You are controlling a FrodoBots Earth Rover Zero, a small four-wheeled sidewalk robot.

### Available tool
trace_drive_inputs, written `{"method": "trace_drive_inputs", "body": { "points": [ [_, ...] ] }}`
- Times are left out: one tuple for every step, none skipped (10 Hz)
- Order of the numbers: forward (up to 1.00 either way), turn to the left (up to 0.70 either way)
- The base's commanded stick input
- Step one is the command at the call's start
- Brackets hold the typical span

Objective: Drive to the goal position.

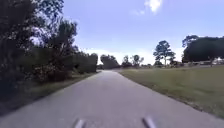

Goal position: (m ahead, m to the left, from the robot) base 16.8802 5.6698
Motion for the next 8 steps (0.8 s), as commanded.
{"method": "trace_drive_inputs", "body": {
  "points": [
    [0.50,0.00],
    [0.50,0.00],
    [0.50,0.00],
    [0.50,0.00],
    [0.50,0.00],
    [0.50,0.00],
    [0.50,0.00],
    [0.50,0.00]
  ]
}}
